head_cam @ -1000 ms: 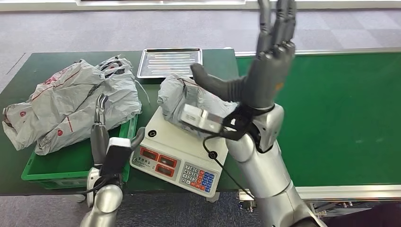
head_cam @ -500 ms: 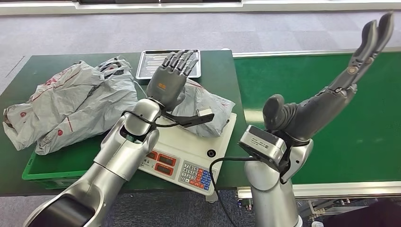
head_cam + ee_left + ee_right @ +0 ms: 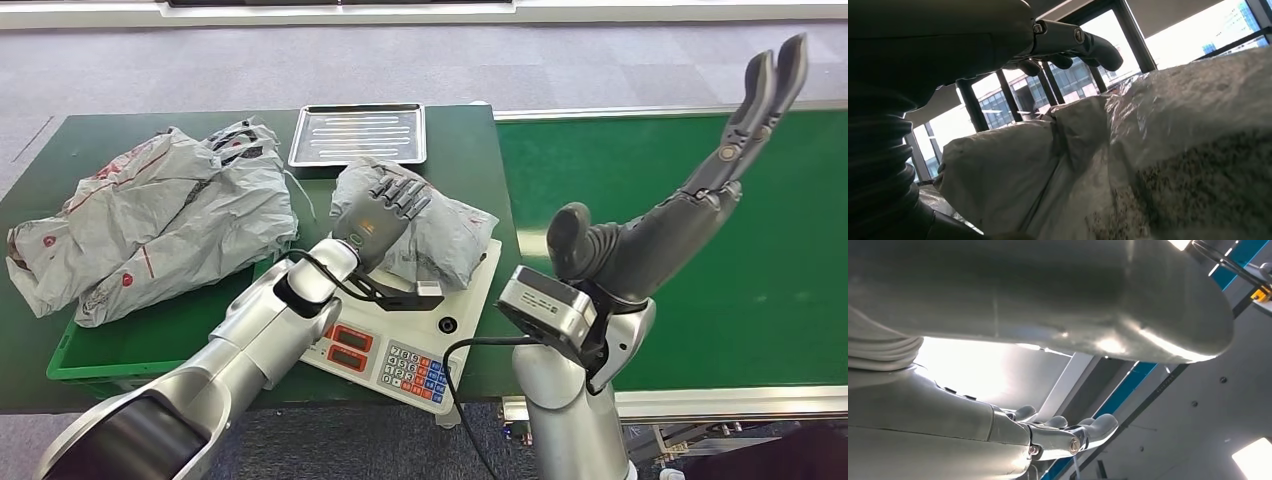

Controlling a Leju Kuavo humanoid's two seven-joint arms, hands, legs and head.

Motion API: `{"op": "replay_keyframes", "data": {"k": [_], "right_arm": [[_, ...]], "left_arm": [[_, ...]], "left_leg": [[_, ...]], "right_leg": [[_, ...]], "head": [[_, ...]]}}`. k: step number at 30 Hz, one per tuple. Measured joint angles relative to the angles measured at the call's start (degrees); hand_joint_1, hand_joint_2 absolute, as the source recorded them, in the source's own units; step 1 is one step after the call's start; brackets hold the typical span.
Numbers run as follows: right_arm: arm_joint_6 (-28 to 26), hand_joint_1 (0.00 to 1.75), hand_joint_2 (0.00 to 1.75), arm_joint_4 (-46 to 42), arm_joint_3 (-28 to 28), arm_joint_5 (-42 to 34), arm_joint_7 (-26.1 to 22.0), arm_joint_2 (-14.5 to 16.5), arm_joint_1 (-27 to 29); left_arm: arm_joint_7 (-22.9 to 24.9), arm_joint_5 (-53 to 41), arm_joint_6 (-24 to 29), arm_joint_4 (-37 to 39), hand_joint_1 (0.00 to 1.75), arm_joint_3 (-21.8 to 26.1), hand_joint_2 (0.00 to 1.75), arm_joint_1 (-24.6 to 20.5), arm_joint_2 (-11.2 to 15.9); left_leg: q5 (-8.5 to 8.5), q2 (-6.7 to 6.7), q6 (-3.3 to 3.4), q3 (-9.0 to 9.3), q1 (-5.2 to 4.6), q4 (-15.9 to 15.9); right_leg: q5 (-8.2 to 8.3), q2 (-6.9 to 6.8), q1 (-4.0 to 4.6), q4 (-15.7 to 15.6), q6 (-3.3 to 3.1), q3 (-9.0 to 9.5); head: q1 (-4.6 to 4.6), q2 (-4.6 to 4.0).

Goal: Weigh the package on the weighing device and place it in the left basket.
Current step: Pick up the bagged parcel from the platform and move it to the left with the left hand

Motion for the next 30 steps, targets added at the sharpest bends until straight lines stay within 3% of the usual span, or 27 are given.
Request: {"op": "replay_keyframes", "data": {"k": [3,4,7,8,14,30], "right_arm": [[0.0,0.0,0.0,0.0,0.0,0.0,-0.1,0.0,0.0],[0.0,0.0,0.0,-0.1,0.0,0.0,-0.1,0.0,0.0],[0.0,0.0,0.0,-0.7,0.0,-0.1,-0.4,0.0,0.3],[0.0,0.0,0.0,-1.0,0.0,-0.1,-0.5,0.0,0.4],[0.0,0.0,0.0,-3.3,0.0,0.4,-0.8,-0.1,1.3],[0.0,0.0,0.0,-4.8,0.0,1.2,0.3,-0.5,2.2]], "left_arm": [[-1.4,0.0,-1.7,1.0,0.0,-1.2,1.75,-0.2,0.1],[-2.0,0.0,-2.5,1.4,0.16,-1.7,1.75,-0.2,0.1],[-4.3,0.0,-4.5,2.8,1.47,-4.2,1.75,-0.2,0.3],[-5.1,0.0,-5.1,3.2,1.75,-5.1,1.75,-0.1,0.3],[-7.5,0.6,-4.1,4.6,1.75,-7.4,1.75,-0.1,0.3],[-6.0,2.6,0.4,5.1,1.75,-7.6,1.75,-0.6,0.8]], "left_leg": [[0.0,0.0,0.0,0.0,0.0,0.0],[0.0,0.0,0.0,0.0,0.0,0.0],[0.0,-0.01,0.0,0.0,0.0,0.0],[0.0,-0.01,0.0,0.0,0.0,0.0],[0.0,-0.02,0.0,0.01,0.0,0.0],[0.0,0.0,0.0,0.02,0.0,0.0]], "right_leg": [[0.0,0.0,0.0,0.0,0.0,0.0],[0.0,0.0,0.0,0.0,0.0,0.0],[0.0,0.0,0.0,0.0,0.0,0.0],[0.0,-0.01,0.0,0.0,0.0,0.0],[-0.01,-0.02,0.0,0.0,0.0,0.01],[-0.01,-0.02,0.01,0.0,-0.01,-0.01]], "head": [[0.0,0.0],[0.0,0.0],[0.0,0.0],[0.0,0.0],[0.0,0.0],[0.0,0.0]]}}
